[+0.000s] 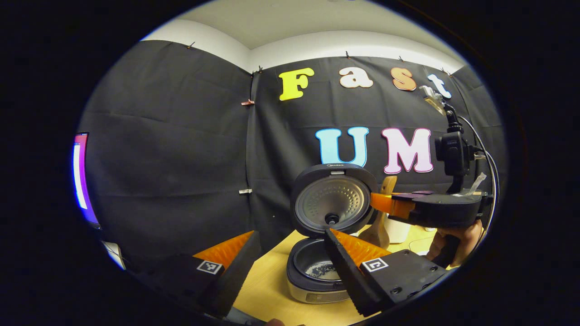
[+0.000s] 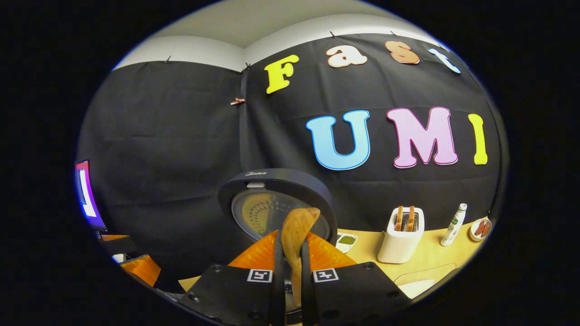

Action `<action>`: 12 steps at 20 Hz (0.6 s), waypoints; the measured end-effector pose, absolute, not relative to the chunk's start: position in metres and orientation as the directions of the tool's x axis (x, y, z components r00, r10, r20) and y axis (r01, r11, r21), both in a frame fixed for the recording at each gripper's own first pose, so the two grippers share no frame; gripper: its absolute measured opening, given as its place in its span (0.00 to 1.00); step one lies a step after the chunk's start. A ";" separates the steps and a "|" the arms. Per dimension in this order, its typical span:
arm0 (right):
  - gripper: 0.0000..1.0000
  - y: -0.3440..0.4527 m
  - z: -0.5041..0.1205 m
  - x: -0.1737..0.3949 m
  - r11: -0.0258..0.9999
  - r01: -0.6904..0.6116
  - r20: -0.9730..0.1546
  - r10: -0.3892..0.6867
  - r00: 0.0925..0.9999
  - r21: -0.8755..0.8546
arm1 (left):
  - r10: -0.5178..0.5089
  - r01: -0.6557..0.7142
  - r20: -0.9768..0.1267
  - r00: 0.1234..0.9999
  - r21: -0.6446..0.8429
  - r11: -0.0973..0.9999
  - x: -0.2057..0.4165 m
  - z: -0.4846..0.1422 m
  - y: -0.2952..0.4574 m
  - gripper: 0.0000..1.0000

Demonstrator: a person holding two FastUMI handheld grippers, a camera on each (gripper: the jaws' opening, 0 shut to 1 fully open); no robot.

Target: Close the left gripper, press the button to open the rice cooker; take a wooden spoon from the chopstick holder with the right hand, scoop a spoonful of rice and pour it into the rice cooker, then put the wooden spoon back into the chopstick holder.

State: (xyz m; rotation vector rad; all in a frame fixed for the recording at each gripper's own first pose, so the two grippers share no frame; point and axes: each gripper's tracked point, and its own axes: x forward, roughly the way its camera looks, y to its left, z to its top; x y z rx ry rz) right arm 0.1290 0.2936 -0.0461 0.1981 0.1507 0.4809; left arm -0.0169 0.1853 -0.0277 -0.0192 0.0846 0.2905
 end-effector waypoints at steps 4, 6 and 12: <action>0.18 0.257 -0.032 0.132 0.882 -0.392 -0.075 0.423 0.903 0.262 | 0.263 -0.266 -0.086 0.961 -0.014 0.964 -0.013 -0.024 0.171 0.96; 0.18 0.231 -0.027 0.137 0.890 -0.343 -0.069 0.379 0.923 0.301 | 0.246 -0.248 -0.083 0.966 -0.011 0.969 -0.008 -0.022 0.160 0.96; 0.18 0.123 -0.033 0.146 0.914 -0.154 -0.100 0.205 0.974 0.376 | 0.192 -0.193 -0.060 0.979 0.000 0.981 0.001 -0.012 0.124 0.96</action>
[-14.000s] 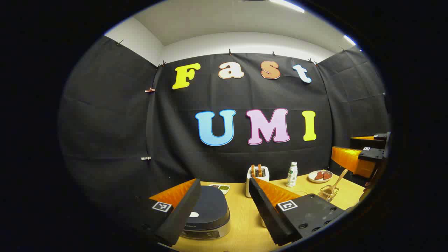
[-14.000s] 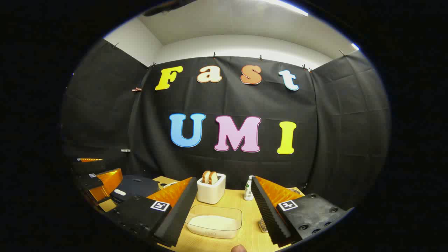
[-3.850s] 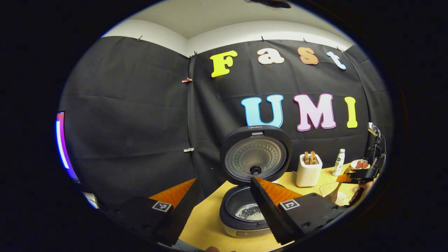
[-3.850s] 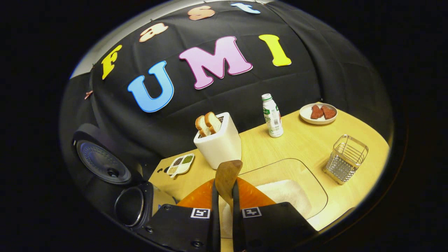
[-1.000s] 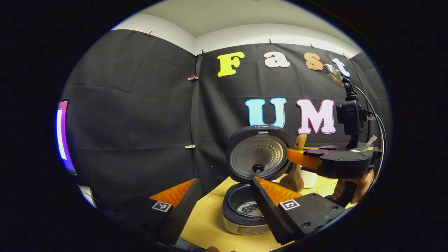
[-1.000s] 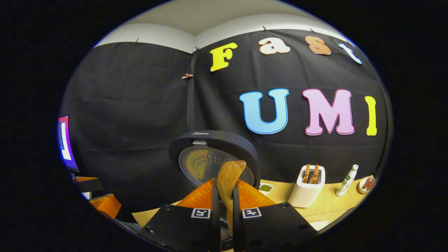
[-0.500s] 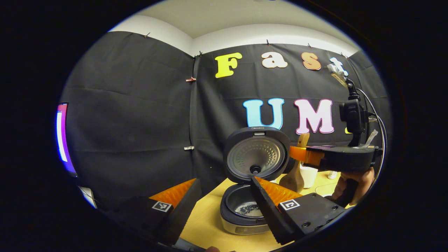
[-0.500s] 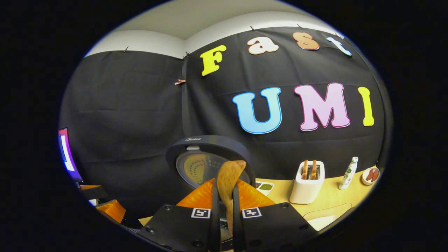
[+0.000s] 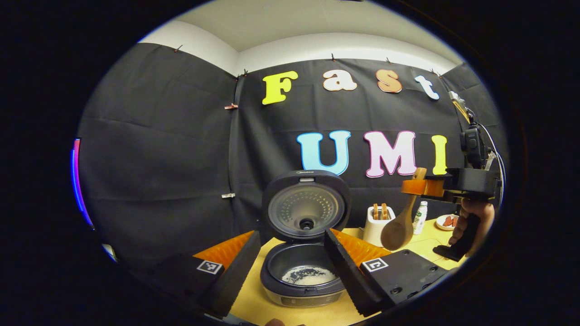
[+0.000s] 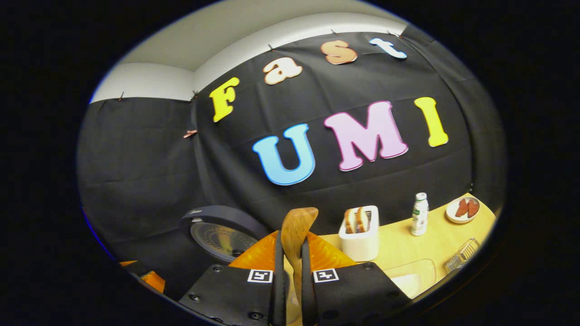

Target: Close the left gripper, press the button to open the rice cooker; take a wooden spoon from the chopstick holder with the right hand, scoop a spoonful of rice and pour it into the rice cooker, then put the wooden spoon back into the chopstick holder.

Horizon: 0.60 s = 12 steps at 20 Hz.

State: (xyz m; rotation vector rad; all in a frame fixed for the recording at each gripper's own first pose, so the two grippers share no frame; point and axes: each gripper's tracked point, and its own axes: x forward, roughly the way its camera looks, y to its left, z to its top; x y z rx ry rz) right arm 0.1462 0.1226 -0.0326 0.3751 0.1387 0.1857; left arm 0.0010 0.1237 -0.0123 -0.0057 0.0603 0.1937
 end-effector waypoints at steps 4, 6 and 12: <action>0.17 0.022 -0.043 0.143 0.934 -0.005 -0.131 0.056 0.990 0.358 | 0.148 -0.149 -0.060 0.987 -0.009 0.989 0.012 -0.012 0.089 0.96; 0.18 -0.027 -0.049 0.137 0.941 0.059 -0.141 -0.012 0.990 0.334 | 0.136 -0.137 -0.051 0.989 -0.018 0.990 0.018 -0.007 0.072 0.96; 0.17 -0.158 -0.078 0.117 0.941 0.212 -0.189 -0.165 0.968 0.265 | 0.124 -0.125 -0.017 0.992 -0.016 0.992 0.029 0.010 0.025 0.96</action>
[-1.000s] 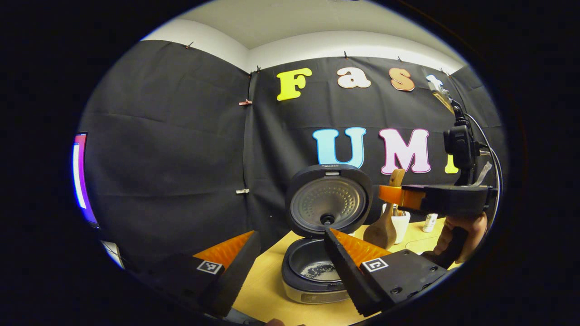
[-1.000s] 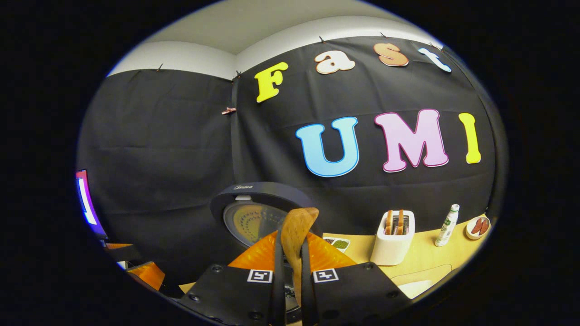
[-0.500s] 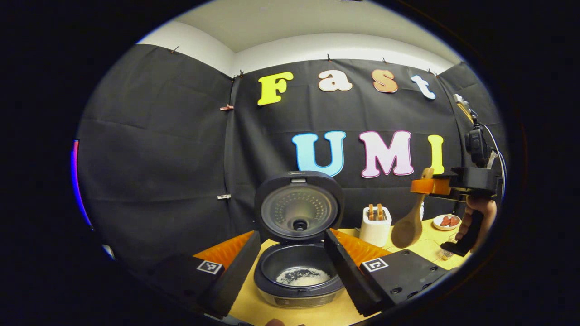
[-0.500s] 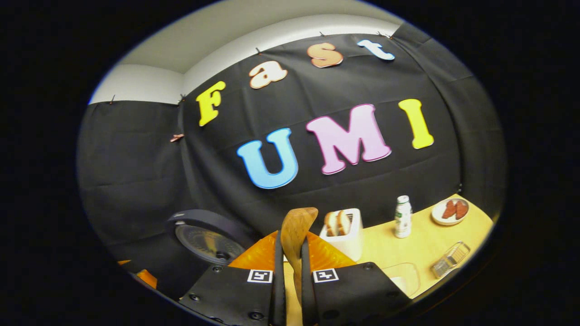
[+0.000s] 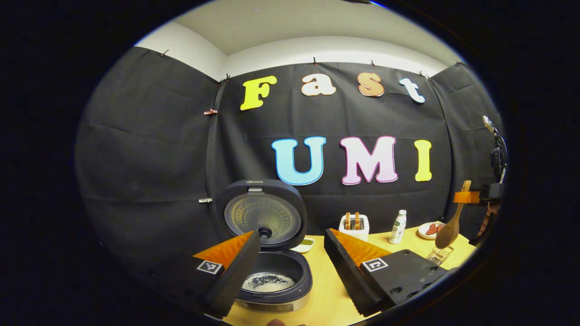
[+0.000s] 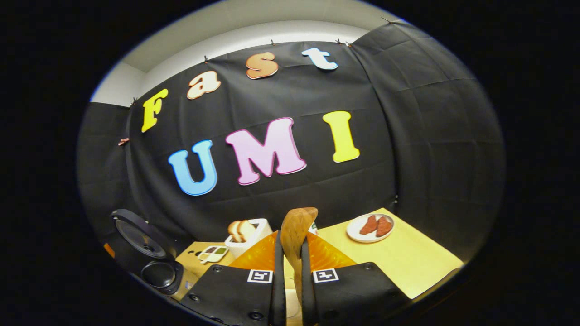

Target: Close the left gripper, press the button to open the rice cooker; take a wooden spoon from the chopstick holder with the right hand, scoop a spoonful of rice and pour it into the rice cooker, then put the wooden spoon back into the chopstick holder.

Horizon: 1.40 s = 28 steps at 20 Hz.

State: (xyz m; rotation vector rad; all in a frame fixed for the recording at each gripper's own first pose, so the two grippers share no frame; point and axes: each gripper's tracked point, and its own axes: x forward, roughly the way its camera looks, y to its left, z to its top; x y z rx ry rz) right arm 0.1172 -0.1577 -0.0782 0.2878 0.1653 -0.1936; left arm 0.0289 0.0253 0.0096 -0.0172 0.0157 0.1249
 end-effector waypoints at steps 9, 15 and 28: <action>0.17 -0.231 -0.142 0.131 0.918 0.283 -0.286 -0.203 0.937 0.277 | 0.165 -0.164 -0.032 0.986 0.034 0.986 0.020 0.012 -0.015 0.96; 0.18 -0.220 -0.180 0.128 0.930 0.256 -0.351 -0.155 0.924 0.264 | 0.203 -0.200 -0.046 0.978 0.059 0.978 0.011 0.008 -0.020 0.96; 0.35 -0.213 -0.192 0.110 0.942 0.259 -0.409 -0.154 0.900 0.214 | 0.191 -0.189 -0.027 0.981 0.057 0.980 0.005 0.014 -0.026 0.96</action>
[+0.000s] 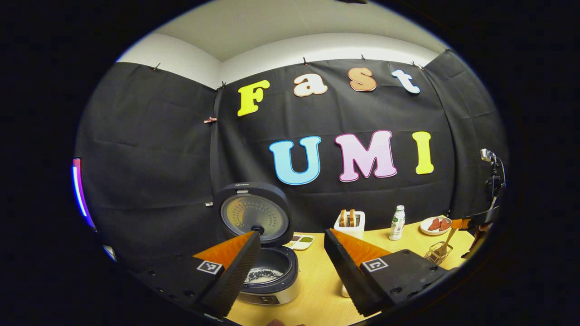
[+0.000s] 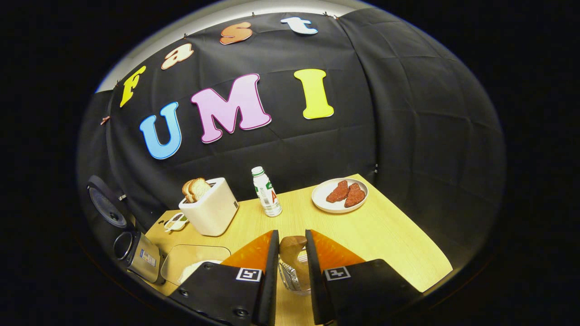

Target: Close the left gripper, press the button to open the rice cooker; take a wooden spoon from the chopstick holder with the right hand, scoop a spoonful of rice and pour it into the rice cooker, then put the wooden spoon back into the chopstick holder.

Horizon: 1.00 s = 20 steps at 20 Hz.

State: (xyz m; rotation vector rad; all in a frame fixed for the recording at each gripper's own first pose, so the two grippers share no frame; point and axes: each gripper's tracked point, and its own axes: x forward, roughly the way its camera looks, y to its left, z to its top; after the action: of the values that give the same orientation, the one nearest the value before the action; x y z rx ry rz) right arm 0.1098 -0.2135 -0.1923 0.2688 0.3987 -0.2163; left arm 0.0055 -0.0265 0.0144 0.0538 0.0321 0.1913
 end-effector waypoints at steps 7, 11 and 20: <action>0.31 -0.223 -0.153 0.099 0.945 0.278 -0.330 -0.211 0.920 0.172 | 0.173 -0.173 -0.015 0.985 0.034 0.984 0.007 0.018 -0.019 0.96; 0.31 -0.212 -0.141 0.092 0.942 0.280 -0.313 -0.213 0.926 0.186 | 0.165 -0.165 0.005 0.986 0.028 0.986 0.011 0.024 -0.008 0.96; 0.31 -0.140 -0.096 0.096 0.966 0.180 -0.233 -0.135 0.963 0.184 | 0.133 -0.135 0.037 0.990 0.038 0.990 0.038 0.038 0.031 0.97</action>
State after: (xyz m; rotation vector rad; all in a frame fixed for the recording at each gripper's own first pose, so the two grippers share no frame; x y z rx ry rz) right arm 0.0957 -0.1404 -0.0958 0.2054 0.2205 -0.1603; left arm 0.0382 0.0310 0.0376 0.0401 -0.0344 0.1346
